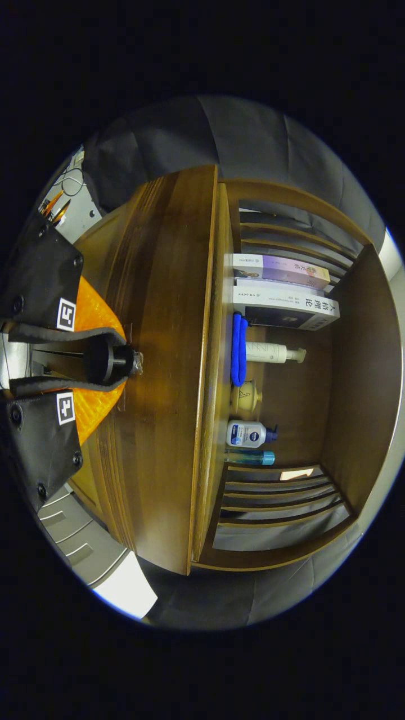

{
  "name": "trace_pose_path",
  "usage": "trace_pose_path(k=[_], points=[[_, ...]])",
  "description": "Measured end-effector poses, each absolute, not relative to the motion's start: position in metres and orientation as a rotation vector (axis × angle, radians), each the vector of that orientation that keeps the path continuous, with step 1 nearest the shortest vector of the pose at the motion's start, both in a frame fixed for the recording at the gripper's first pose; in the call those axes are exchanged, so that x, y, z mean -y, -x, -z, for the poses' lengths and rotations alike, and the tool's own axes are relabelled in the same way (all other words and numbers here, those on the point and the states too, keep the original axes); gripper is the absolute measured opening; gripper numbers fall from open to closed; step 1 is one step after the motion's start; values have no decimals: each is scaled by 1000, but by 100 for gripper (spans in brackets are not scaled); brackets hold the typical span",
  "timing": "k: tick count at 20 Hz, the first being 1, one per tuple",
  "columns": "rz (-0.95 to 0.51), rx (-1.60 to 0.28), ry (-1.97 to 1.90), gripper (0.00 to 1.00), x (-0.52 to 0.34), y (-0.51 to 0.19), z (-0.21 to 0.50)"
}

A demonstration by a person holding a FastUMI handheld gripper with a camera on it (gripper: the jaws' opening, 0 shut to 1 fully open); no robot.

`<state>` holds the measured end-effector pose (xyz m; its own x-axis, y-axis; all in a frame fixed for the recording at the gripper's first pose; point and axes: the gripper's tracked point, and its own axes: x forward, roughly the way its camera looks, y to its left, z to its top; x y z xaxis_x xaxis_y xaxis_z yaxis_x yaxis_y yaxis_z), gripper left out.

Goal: Pull open the drawer, take out the items inside it, and place them on the countertop above the cabinet.

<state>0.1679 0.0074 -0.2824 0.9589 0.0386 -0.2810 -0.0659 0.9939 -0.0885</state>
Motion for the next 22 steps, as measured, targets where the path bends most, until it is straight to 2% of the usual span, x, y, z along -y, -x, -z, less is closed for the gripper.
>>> trace_pose_path(k=[22], points=[[-113, -294, 101, 25, -8, -59, 285]])
